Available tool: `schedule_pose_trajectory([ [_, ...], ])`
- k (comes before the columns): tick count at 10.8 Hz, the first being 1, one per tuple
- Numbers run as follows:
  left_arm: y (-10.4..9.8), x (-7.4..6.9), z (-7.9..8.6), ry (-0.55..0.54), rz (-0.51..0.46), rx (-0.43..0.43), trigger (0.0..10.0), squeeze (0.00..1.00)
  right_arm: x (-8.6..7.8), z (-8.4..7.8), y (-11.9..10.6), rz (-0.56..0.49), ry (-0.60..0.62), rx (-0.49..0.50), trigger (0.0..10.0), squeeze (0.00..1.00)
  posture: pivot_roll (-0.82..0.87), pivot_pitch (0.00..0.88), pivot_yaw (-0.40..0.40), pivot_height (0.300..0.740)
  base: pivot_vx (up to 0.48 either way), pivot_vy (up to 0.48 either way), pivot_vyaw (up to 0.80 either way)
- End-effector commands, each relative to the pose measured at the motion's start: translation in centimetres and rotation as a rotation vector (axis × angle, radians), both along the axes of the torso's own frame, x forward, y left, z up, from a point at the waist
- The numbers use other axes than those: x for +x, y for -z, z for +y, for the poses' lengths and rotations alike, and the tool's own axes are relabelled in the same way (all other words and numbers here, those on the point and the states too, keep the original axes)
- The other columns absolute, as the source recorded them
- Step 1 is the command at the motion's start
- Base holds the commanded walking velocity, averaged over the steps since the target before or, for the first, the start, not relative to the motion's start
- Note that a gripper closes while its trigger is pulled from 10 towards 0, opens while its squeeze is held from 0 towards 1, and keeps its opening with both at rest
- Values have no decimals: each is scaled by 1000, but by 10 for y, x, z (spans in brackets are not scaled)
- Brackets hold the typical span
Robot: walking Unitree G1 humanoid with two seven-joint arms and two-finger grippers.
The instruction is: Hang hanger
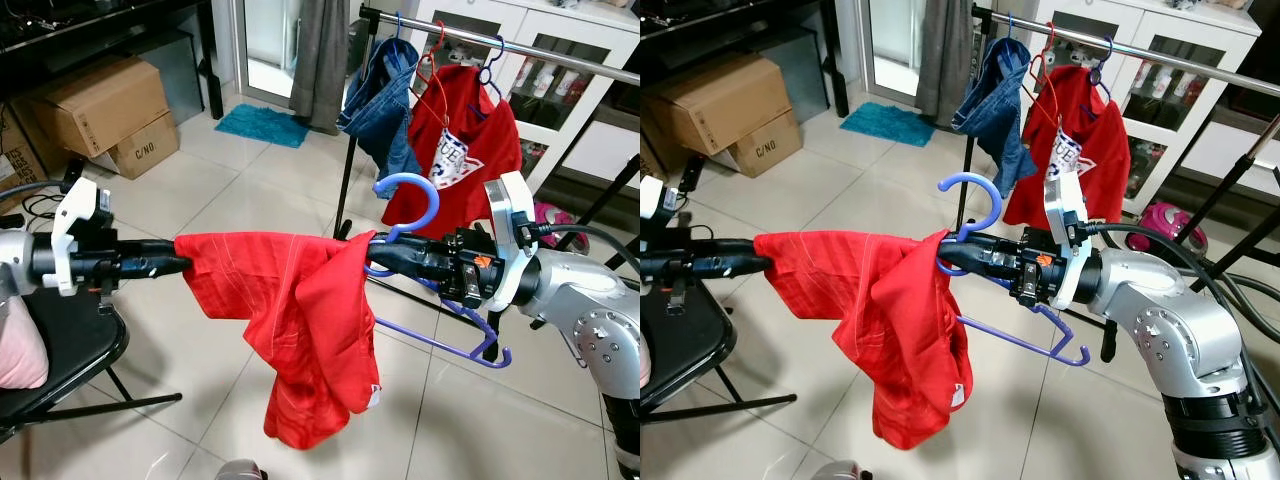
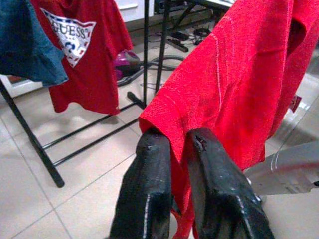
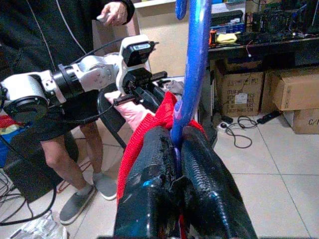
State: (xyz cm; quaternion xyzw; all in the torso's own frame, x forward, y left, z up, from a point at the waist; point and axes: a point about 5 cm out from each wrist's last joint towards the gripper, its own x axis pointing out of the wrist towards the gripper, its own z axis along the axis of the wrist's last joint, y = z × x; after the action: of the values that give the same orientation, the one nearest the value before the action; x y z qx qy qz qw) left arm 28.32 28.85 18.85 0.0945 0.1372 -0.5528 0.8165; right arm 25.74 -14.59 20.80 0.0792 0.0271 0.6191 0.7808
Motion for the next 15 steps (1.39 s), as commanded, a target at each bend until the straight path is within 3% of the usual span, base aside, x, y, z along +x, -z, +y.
schedule_pose_trajectory([
  [1, -1, 3, -4, 26, -4, 3, 0, 0, 0, -1, -8, -39, -7, 10, 10000, 0, 67, 0, -35, 740, 0, 0, 0],
  [7, -4, 8, -5, 34, 17, -33, 0, 0, -1, 0, -7, -39, -4, 14, 10000, 0, 67, 0, -31, 740, 0, 0, 0],
  [10, -9, 0, 12, -21, 21, -12, 0, 0, -2, 0, -4, -31, 12, 5, 10000, 0, 70, 0, -28, 740, 0, 0, 0],
  [12, -12, -1, 30, -126, -29, 17, 0, 0, 0, -2, -1, -27, 27, -8, 10000, 0, 76, 0, -34, 740, 0, 0, 0],
  [15, -14, -3, 40, -184, -53, 35, 0, 0, 0, -3, -2, -32, 16, -7, 10000, 0, 79, 0, -41, 740, 0, 0, 0],
])
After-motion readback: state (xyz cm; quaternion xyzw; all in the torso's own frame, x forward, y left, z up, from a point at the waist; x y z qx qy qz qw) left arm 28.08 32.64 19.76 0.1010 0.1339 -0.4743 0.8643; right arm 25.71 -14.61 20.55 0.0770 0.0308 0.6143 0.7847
